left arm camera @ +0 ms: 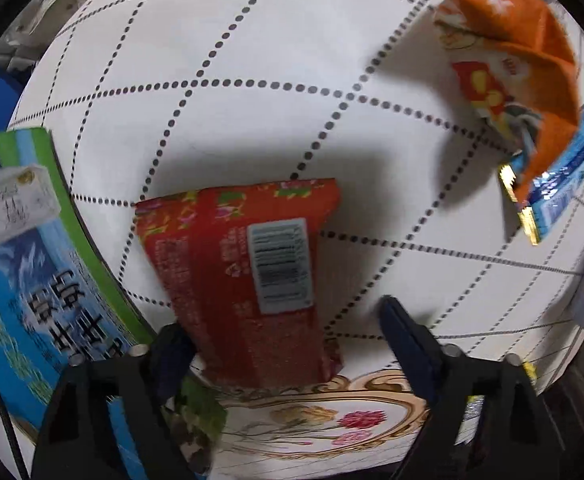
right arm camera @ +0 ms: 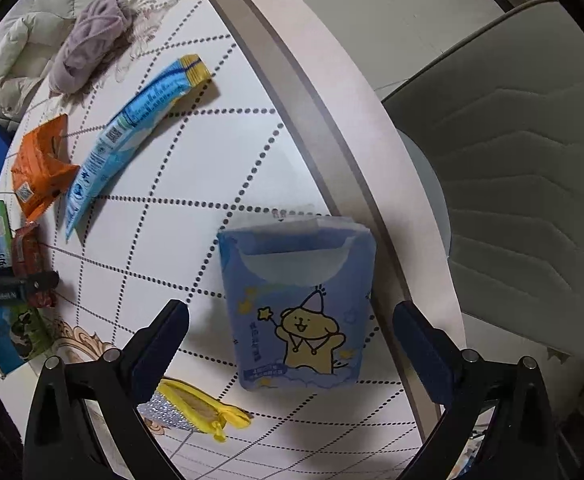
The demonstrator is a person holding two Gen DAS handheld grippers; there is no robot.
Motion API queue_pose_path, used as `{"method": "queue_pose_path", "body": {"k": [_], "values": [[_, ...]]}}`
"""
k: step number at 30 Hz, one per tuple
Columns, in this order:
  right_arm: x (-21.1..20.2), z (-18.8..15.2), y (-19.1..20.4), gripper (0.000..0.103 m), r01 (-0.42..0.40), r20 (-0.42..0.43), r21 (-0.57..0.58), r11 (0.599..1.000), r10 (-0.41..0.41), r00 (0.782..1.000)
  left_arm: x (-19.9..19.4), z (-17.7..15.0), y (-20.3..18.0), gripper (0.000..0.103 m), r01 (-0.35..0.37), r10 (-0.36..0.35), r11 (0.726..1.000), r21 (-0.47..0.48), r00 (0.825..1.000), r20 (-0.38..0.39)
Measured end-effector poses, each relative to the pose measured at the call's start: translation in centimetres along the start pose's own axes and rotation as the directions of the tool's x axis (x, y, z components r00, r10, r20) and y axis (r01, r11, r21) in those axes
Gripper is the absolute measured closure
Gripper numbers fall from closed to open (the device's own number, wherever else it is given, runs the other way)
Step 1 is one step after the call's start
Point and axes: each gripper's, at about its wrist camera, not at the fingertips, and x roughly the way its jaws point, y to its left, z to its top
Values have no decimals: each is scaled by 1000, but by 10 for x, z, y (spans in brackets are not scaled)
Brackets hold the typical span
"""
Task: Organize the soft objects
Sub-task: 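Carry red bag and blue tissue pack into the box and release both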
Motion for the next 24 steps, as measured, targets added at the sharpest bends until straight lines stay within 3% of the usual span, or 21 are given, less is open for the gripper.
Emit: {"method": "queue_pose_path", "body": {"k": [2,7,9,10,12,14,18,21,22,24], "values": [[8,1,2,0,6,-11,6,1000,-6,1000,-4,-6,-1,50,30,-30,999,-24,999,18],[27,-2,8,2,30,-44,19,999,-30,999,-13,-22,2,58,54,-49,996,-65,996,78],[27,-6,12,24,82,-31,20,996,-81,996,-18,-40,11,59,71,-62,994,-81,992,110],[24,-10,17,30,108,-7,20,994,-108,994,-23,-46,12,59,76,-64,993,-86,989,131],[20,-17,22,55,103,3,35,994,-104,995,-42,-60,-1,59,94,-76,991,-94,981,178],[13,-26,33,62,100,13,29,995,-101,995,-59,-79,1,59,125,-100,987,-100,970,224],[-19,-54,88,63,24,49,-45,999,-22,999,-102,-128,20,59,212,-170,972,-100,932,320],[-56,-80,151,63,-51,86,-145,988,64,994,-130,-142,77,59,252,-196,962,-105,905,376],[-68,-90,175,63,-83,91,-182,980,101,991,-138,-156,96,60,302,-241,948,-102,888,393],[-88,-106,223,63,-136,92,-255,957,164,982,-145,-157,135,60,303,-234,944,-128,891,389]]}}
